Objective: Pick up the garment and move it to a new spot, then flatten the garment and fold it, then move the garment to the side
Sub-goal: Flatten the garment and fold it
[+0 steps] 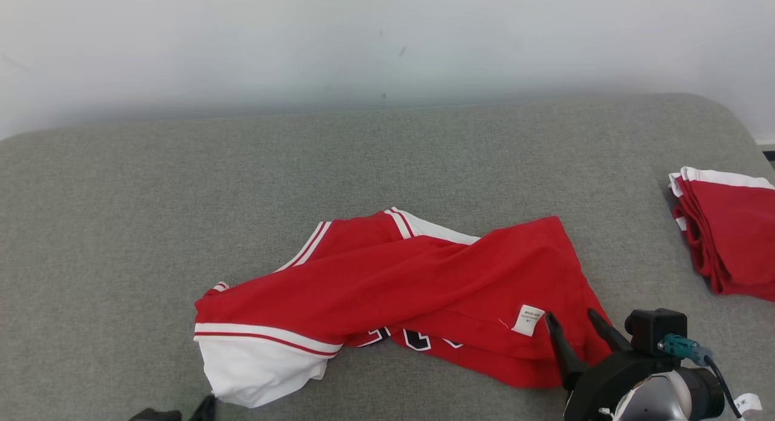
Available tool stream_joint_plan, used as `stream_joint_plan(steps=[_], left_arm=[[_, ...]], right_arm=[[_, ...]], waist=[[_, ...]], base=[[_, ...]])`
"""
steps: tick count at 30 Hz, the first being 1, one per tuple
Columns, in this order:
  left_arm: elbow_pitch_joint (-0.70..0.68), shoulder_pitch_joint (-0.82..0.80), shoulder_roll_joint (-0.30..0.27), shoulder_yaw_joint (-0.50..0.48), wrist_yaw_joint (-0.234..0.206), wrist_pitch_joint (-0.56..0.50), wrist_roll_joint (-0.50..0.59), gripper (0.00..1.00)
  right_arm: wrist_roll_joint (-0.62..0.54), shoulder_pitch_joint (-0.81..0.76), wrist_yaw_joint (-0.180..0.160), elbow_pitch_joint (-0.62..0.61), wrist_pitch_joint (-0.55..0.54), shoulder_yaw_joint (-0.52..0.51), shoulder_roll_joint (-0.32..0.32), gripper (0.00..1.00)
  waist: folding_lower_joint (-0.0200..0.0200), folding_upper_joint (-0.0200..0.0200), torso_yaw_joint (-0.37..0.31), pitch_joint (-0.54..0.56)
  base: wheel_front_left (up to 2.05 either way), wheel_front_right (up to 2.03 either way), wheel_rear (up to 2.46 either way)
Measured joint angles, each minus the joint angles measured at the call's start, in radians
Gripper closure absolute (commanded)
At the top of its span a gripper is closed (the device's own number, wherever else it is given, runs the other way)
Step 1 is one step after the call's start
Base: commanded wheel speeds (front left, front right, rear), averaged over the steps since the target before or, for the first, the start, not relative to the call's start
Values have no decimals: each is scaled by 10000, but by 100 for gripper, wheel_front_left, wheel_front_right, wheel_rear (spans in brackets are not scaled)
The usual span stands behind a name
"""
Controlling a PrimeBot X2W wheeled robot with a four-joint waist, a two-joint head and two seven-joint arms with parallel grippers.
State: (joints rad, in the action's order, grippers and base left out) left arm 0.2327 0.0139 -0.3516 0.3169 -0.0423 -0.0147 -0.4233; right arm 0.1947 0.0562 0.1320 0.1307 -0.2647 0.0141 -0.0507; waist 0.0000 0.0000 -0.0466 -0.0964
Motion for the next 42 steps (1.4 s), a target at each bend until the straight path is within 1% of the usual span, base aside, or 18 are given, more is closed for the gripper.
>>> stream_joint_plan(steps=[1, 2, 3, 9, 11, 15, 16, 17, 18, 19, 20, 21, 22, 24, 29, 32, 38, 42], left_arm=[[-23, 20, -31, -50, -111, 21, 31, 100], [-61, 25, -84, -92, -150, 69, 73, 88], [-123, 24, -148, -102, -127, 111, 82, 0], [-232, -350, -516, 407, 782, -4, 180, 0], [-151, -649, -564, 443, 853, -82, 205, 0], [102, -1200, -562, 324, 782, -128, 203, 0], [142, -1316, -535, 236, 740, -115, 150, 13], [196, -1434, -508, 178, 642, -86, 142, 52], [251, -1556, -514, 159, 568, -84, 182, 60], [341, -1688, -514, 150, 495, -88, 217, 61], [460, -1831, -510, 148, 410, -94, 272, 51], [608, -1978, -508, 150, 337, -105, 343, 21], [803, -2119, -495, 136, 278, -155, 410, 0], [1133, -2281, -424, 155, 150, -343, 435, 0], [1423, -2430, -247, 123, 125, -339, 276, 0], [1653, -2365, -330, 219, 393, -399, 113, 0], [1812, -2186, -476, 230, 527, -303, 19, 0], [1981, -2227, -560, 395, 790, -219, 33, 0]], right_arm=[[2, -34, 0, -127, -98, -21, 2, 0], [8, -76, 0, -234, -174, -29, 6, 0], [31, -140, 0, -320, -234, -38, 8, 0], [203, -301, 0, -550, -430, 38, 10, 0], [267, -324, 0, -591, -431, 54, 4, 0], [326, -324, 0, -662, -416, 69, 6, 0], [328, -323, 0, -665, -399, 73, 6, 0], [328, -324, 0, -662, -384, 69, 4, 0], [332, -323, 0, -660, -362, 69, 6, 0], [343, -323, 0, -656, -343, 73, 4, 0], [351, -323, 0, -644, -343, 77, 4, 0], [368, -320, 0, -633, -341, 90, 4, 0], [389, -314, 0, -612, -341, 119, 6, 0], [424, -298, 0, -585, -336, 159, 6, 0], [428, -219, 0, -560, -295, 153, 6, 0], [426, -225, 0, -550, -293, 56, 4, 0], [424, -244, 0, -550, -318, 84, 4, 0], [422, -226, 0, -568, -341, 146, 4, 0]], waist=[[0, 0, 16, 8], [0, 0, 30, 17], [0, 0, 41, 25], [-1, 0, 19, -17], [0, 0, -21, -60], [0, 0, -103, -183], [0, 0, -125, -211], [0, 0, -144, -238], [0, 0, -164, -261], [0, 0, -181, -280], [0, 0, -197, -297], [0, 0, -213, -308], [0, 0, -230, -314], [0, 0, -265, -320], [0, 0, -307, -318], [0, 0, -275, -313], [0, 0, -185, -316], [0, 0, -161, -383]], base=[[0, 0, 0], [0, 0, 0], [0, 0, 0], [0, 0, 0], [0, 0, 0], [0, 0, 0], [0, 0, 0], [0, 0, 0], [0, 0, 0], [0, 0, 0], [0, 0, 0], [0, 0, 0], [0, 0, 0], [0, 0, 0], [0, 0, 0], [0, 0, 0], [0, 0, 0], [0, 0, 0]])
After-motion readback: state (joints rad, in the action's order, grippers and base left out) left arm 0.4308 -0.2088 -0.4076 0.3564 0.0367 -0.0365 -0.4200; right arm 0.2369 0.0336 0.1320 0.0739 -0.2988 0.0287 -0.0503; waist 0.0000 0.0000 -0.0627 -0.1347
